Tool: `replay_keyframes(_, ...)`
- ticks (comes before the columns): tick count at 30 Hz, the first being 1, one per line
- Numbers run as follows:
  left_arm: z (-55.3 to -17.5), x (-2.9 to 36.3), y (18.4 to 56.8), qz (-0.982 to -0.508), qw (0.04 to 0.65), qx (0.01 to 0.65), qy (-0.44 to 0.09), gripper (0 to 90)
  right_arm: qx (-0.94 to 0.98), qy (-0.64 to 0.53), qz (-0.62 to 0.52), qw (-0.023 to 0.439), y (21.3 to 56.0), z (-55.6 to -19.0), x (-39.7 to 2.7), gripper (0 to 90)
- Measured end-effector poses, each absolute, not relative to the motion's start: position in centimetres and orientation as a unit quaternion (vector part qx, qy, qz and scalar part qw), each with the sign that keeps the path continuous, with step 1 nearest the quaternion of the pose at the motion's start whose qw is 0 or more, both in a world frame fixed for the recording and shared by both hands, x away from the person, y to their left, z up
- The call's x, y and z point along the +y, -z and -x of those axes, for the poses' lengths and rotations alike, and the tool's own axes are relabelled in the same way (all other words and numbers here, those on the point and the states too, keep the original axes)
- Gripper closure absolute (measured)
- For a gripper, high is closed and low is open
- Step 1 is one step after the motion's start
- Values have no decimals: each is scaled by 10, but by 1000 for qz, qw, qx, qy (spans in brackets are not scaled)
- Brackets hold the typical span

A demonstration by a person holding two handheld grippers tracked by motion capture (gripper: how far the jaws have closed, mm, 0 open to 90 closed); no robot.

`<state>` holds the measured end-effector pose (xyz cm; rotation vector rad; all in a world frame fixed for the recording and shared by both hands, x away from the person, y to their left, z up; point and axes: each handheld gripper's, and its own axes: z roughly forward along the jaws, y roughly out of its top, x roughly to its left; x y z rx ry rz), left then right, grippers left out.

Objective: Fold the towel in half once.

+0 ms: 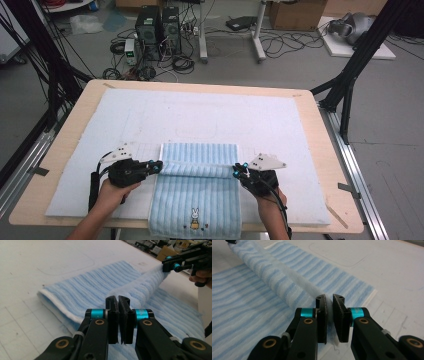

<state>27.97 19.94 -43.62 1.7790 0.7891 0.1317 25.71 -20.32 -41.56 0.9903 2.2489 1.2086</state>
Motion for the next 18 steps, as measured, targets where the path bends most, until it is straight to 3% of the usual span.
replay_keyframes(8, -269, 202, 445, -771, 541, 334, -50, 829, 814, -425, -354, 179, 426, -236, -202, 814)
replay_keyframes(10, -270, 206, 445, -766, 540, 345, -47, 762, 820, -421, -346, 176, 426, -232, -201, 784)
replay_keyframes(12, -272, 210, 444, -754, 544, 364, -52, 591, 820, -422, -345, 173, 426, -230, -201, 695)
replay_keyframes(14, -275, 216, 442, -742, 552, 375, -69, 563, 808, -433, -354, 184, 423, -231, -204, 618)
replay_keyframes(18, -288, 221, 437, -728, 555, 395, -77, 520, 782, -443, -387, 204, 419, -248, -210, 630)
